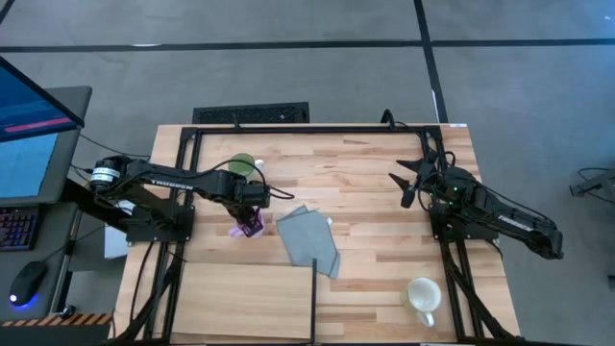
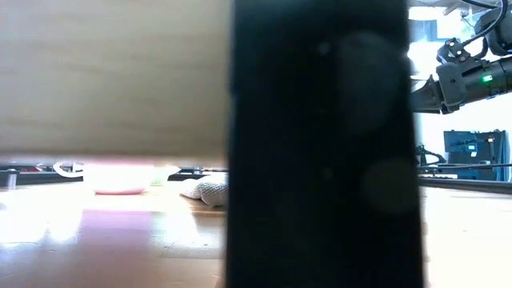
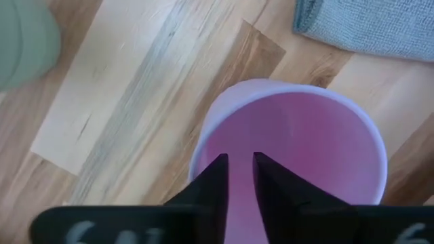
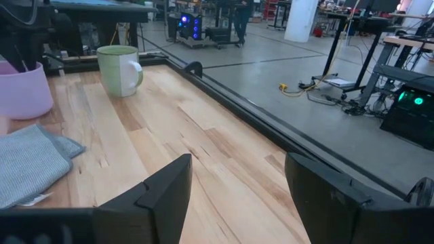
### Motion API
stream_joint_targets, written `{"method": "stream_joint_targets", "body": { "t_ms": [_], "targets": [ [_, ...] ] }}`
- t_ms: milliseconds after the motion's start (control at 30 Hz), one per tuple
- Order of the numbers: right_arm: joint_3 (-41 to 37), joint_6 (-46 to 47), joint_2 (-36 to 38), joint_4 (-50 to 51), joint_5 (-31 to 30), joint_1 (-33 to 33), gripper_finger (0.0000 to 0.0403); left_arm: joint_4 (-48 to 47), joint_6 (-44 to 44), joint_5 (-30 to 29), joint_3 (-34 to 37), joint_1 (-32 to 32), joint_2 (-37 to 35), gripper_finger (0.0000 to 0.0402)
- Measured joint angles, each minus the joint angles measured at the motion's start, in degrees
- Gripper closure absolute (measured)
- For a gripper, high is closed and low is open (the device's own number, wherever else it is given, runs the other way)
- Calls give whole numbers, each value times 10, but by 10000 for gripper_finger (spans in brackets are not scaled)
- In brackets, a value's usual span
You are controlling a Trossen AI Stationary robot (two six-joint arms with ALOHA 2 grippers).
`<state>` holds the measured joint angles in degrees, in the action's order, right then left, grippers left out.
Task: Stack small to large cups/mugs on shelf
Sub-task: Put the pink mug on the shelf
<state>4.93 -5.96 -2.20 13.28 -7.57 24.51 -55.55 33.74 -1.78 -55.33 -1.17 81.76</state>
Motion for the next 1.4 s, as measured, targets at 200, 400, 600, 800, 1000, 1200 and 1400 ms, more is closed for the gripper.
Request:
{"method": "stream_joint_targets", "body": {
  "t_ms": [200, 400, 600, 800, 1000, 1200, 1400],
  "targets": [
    [0, 0, 0, 0, 0, 0, 143, 0, 1, 29, 0, 0, 0, 252],
    [0, 0, 0, 0, 0, 0, 143, 0, -18, 45, 0, 0, 0, 158],
    [0, 0, 0, 0, 0, 0, 143, 0, -71, 45, 0, 0, 0, 113],
    [0, 0, 0, 0, 0, 0, 143, 0, -72, 50, 0, 0, 0, 109],
    [0, 0, 0, 0, 0, 0, 143, 0, -72, 51, -1, 0, 0, 109],
    [0, 0, 0, 0, 0, 0, 143, 0, -87, 51, -1, 0, 0, 109],
    [0, 0, 0, 0, 0, 0, 143, -6, -101, 50, -27, 0, 0, 109]
  ]
}}
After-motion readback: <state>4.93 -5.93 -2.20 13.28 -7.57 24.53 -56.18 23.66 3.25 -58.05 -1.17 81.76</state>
